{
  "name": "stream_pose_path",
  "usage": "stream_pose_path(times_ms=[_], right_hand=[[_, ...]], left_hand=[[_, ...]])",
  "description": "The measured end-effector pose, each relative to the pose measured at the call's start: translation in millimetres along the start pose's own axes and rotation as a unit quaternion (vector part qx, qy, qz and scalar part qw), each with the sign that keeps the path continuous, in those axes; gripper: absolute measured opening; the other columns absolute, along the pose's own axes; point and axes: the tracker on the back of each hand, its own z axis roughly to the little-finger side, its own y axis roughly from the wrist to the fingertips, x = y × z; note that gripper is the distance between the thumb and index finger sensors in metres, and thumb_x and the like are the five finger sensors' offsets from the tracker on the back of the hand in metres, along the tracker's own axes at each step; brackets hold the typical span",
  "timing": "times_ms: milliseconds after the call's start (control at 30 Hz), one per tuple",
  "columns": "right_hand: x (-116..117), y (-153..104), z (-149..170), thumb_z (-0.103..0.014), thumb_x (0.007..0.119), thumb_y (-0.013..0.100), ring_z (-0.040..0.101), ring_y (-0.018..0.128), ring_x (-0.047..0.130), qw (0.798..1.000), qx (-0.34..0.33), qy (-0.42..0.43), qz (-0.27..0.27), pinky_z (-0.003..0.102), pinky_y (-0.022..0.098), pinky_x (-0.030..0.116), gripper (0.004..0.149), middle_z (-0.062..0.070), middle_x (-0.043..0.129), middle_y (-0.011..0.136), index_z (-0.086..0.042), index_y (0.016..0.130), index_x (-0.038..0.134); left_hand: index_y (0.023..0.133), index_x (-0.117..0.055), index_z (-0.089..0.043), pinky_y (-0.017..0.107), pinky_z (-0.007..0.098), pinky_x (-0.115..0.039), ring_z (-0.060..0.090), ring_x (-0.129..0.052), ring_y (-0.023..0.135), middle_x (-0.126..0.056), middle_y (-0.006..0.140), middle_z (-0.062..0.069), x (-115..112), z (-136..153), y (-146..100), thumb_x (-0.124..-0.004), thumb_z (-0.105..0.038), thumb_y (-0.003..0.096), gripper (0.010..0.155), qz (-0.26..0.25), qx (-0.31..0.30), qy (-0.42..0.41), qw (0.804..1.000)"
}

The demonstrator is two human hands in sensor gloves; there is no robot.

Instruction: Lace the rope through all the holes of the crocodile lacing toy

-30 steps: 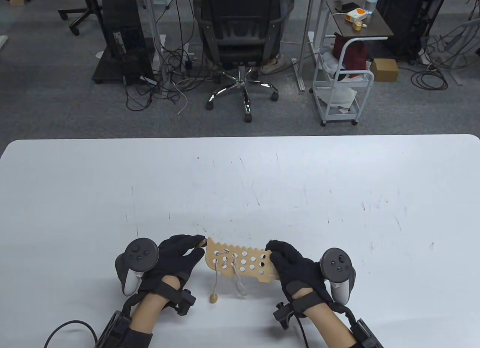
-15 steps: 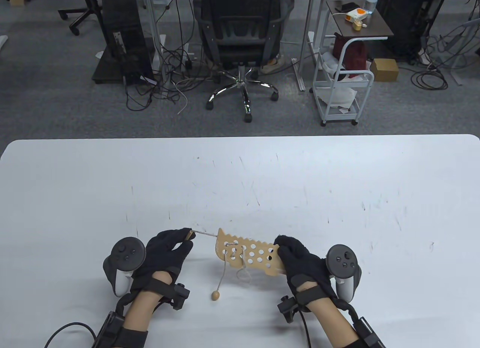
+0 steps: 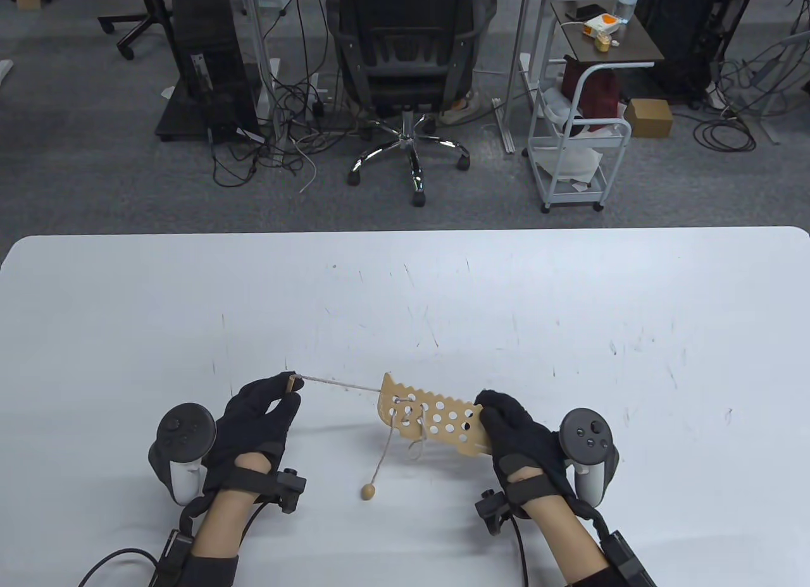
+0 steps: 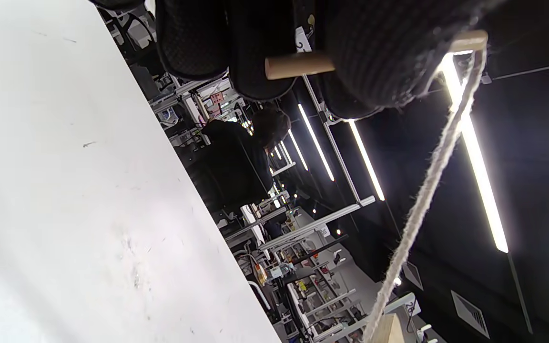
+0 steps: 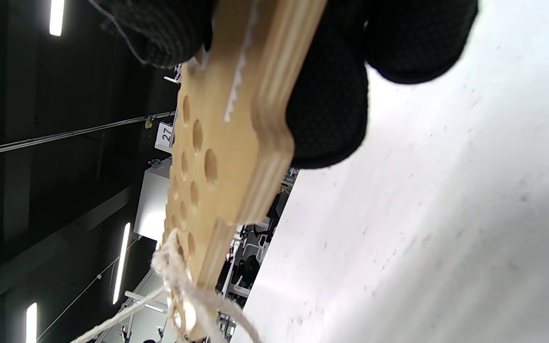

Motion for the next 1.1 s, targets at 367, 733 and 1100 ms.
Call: stream_pose_path(times_ms=[367, 733, 1100], right_hand=[[-10.5, 5.8, 8.7, -0.033, 0.072, 0.048, 0.027, 0.047, 0.101, 0.999, 0.022, -0.015, 0.023, 0.05, 0.047, 0.074, 0.046, 0.008, 0.094, 0.071, -0.015, 0.09, 0.071], [-23.2, 8.6, 15.9, -0.033, 0.073, 0.047, 0.027, 0.046, 0.101, 0.997, 0.047, -0.032, 0.058, 0.049, 0.046, 0.074, 0.046, 0.008, 0.094, 0.07, -0.015, 0.09, 0.072], [-34.0, 9.8, 19.9, -0.034, 0.073, 0.047, 0.024, 0.045, 0.105, 0.993, 0.067, -0.046, 0.081, 0.044, 0.042, 0.079, 0.046, 0.005, 0.096, 0.07, -0.016, 0.089, 0.073]], left_hand=[[0.088, -0.087, -0.045, 0.076, 0.058, -0.049, 0.032, -0.073, 0.095, -0.08, 0.094, -0.001, 16.8, -1.1, -1.6, -0.086, -0.047, 0.0421, 0.046, -0.036, -0.006, -0.033, 0.999], [0.088, -0.086, -0.045, 0.076, 0.058, -0.049, 0.031, -0.072, 0.095, -0.08, 0.095, -0.002, 30.1, -2.9, -4.1, -0.086, -0.047, 0.0428, 0.045, -0.063, -0.013, -0.051, 0.997], [0.089, -0.086, -0.045, 0.077, 0.058, -0.049, 0.031, -0.072, 0.095, -0.08, 0.094, -0.002, 39.4, -4.1, -6.2, -0.085, -0.048, 0.0432, 0.045, -0.078, -0.016, -0.068, 0.995]])
